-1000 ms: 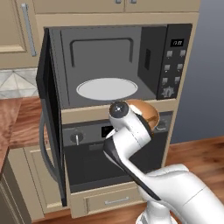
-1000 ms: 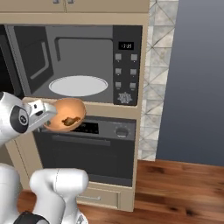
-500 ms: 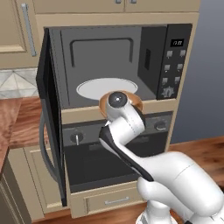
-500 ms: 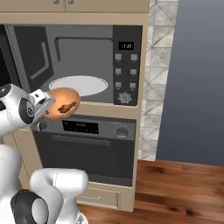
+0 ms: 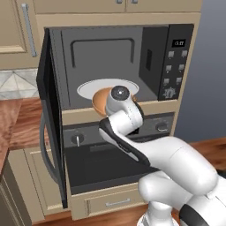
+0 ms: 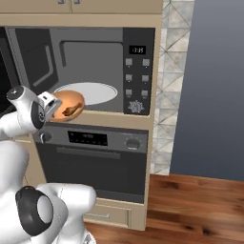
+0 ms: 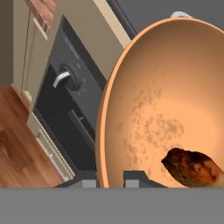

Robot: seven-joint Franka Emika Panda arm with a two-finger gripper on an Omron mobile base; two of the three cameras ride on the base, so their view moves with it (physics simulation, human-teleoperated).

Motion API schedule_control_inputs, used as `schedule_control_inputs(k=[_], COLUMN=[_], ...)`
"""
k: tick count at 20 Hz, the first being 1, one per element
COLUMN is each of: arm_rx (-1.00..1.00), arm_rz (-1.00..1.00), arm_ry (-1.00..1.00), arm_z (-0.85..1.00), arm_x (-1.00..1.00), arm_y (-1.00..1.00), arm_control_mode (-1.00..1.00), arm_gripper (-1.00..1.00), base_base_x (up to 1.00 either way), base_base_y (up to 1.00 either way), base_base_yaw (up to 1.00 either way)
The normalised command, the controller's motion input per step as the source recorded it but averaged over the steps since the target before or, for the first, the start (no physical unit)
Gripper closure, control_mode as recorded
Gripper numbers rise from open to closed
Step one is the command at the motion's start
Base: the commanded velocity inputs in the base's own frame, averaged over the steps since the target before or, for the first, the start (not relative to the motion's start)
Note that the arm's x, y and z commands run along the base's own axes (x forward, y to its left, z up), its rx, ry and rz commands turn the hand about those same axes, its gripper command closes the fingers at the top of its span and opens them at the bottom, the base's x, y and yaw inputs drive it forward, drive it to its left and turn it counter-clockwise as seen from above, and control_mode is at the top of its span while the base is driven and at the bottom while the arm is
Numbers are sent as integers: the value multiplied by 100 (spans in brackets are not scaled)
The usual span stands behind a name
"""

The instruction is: Remove the tangerine from the bowl and place it on the small plate. Then place the bowl with only the chicken drumstick in the microwave, close the door, and press the start button to microwave the chicken drumstick.

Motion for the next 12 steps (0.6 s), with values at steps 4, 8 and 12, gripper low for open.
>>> schedule_control_inputs(k=[4, 8, 12], arm_rx=[0, 0, 0], arm_rz=[8, 0, 0], arm_ry=[-7, -18, -8], arm_z=[18, 51, 25], arm_x=[29, 33, 43], arm_y=[5, -2, 0], arm_control_mode=[-100, -100, -100], arm_gripper=[100, 100, 100], base_base_x=[0, 0, 0], base_base_y=[0, 0, 0], base_base_yaw=[0, 0, 0])
